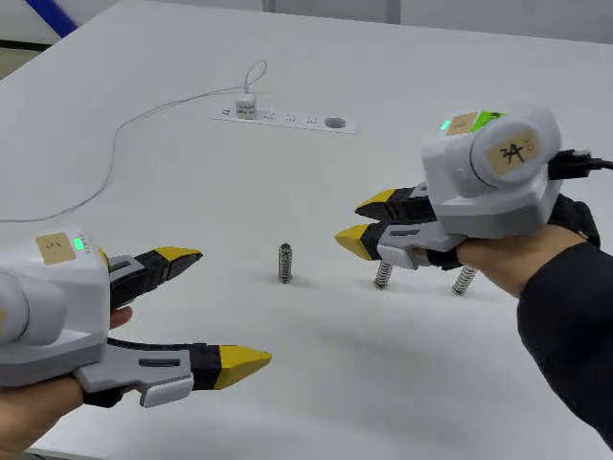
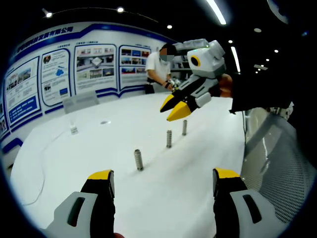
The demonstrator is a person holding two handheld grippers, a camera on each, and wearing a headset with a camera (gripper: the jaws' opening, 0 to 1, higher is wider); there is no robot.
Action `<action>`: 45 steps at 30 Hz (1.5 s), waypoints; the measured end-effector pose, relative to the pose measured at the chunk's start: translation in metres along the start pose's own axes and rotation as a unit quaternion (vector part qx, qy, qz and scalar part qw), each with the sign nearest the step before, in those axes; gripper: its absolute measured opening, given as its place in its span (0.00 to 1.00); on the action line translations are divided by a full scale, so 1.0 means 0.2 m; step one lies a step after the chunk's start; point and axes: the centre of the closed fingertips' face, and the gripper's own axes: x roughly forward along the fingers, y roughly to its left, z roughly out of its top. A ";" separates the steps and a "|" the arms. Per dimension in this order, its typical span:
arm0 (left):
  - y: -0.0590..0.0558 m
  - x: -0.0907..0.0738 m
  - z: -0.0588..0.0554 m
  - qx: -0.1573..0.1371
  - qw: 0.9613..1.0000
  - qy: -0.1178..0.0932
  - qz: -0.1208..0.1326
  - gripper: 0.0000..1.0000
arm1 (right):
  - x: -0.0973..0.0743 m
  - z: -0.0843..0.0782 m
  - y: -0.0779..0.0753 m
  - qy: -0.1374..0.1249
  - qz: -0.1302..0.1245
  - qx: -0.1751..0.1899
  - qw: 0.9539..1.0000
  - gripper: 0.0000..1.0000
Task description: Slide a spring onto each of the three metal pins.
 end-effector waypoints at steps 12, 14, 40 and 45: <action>0.00 0.01 0.02 0.005 1.000 -0.001 -0.002 0.84 | -0.21 -0.06 -0.09 -0.024 -0.032 0.015 0.999 0.27; 0.00 0.01 0.03 0.005 1.000 -0.002 -0.002 0.84 | -0.25 -0.07 -0.11 -0.026 -0.036 0.017 0.999 0.28; -0.03 0.03 0.03 0.007 1.000 0.003 -0.011 0.84 | -0.56 -0.48 -0.18 -0.026 -0.078 0.060 0.995 0.44; -0.03 0.04 0.02 0.006 1.000 0.005 -0.012 0.84 | -0.61 -0.53 -0.17 -0.034 -0.076 0.067 0.994 0.47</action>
